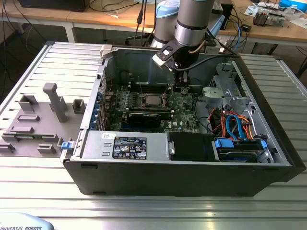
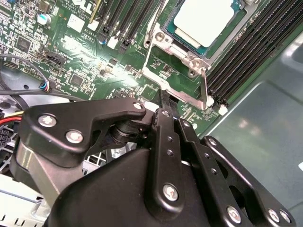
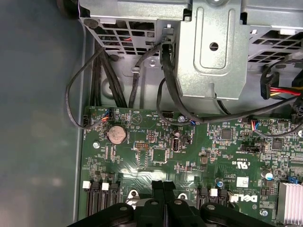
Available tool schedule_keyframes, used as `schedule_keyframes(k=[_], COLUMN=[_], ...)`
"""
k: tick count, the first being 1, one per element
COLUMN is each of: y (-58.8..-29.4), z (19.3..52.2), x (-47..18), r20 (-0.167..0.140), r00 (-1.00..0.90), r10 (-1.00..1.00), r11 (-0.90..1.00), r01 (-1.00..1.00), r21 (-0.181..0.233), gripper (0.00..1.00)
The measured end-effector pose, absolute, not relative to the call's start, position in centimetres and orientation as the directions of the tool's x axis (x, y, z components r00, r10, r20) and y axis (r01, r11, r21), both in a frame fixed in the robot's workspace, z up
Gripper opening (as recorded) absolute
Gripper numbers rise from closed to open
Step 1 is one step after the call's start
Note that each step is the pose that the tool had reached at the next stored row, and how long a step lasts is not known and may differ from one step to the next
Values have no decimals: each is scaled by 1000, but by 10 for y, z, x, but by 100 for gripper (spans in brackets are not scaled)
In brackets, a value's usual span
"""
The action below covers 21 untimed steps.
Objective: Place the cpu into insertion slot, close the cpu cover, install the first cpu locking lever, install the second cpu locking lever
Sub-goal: 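Close the cpu cover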
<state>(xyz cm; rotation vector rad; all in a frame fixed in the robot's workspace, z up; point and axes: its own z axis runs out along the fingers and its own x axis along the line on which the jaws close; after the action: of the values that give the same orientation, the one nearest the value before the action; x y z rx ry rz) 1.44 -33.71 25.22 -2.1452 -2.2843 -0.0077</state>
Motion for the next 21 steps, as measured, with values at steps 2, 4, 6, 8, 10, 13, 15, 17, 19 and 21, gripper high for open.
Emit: schedule_keyframes(k=[2, 4, 6, 8, 10, 13, 15, 17, 19, 21], y=[-337, -337, -337, -337, -337, -337, -337, -337, -337, -337], z=[252, 252, 252, 252, 252, 252, 252, 252, 252, 252], x=[14, 13, 12, 12, 12, 11, 11, 11, 9, 7], r20=[9, 9, 9, 9, 9, 9, 9, 9, 9, 9], r00=[-63, -63, -63, -63, -63, -63, -63, -63, -63, -63], r10=[998, 998, 998, 998, 998, 998, 998, 998, 998, 998], r11=[63, 63, 63, 63, 63, 63, 63, 63, 63, 63], r01=[998, 998, 998, 998, 998, 998, 998, 998, 998, 998], r21=[-2, -2, -2, -2, -2, -2, -2, -2, -2, -2], gripper=[11, 11, 11, 11, 11, 11, 11, 11, 11, 11])
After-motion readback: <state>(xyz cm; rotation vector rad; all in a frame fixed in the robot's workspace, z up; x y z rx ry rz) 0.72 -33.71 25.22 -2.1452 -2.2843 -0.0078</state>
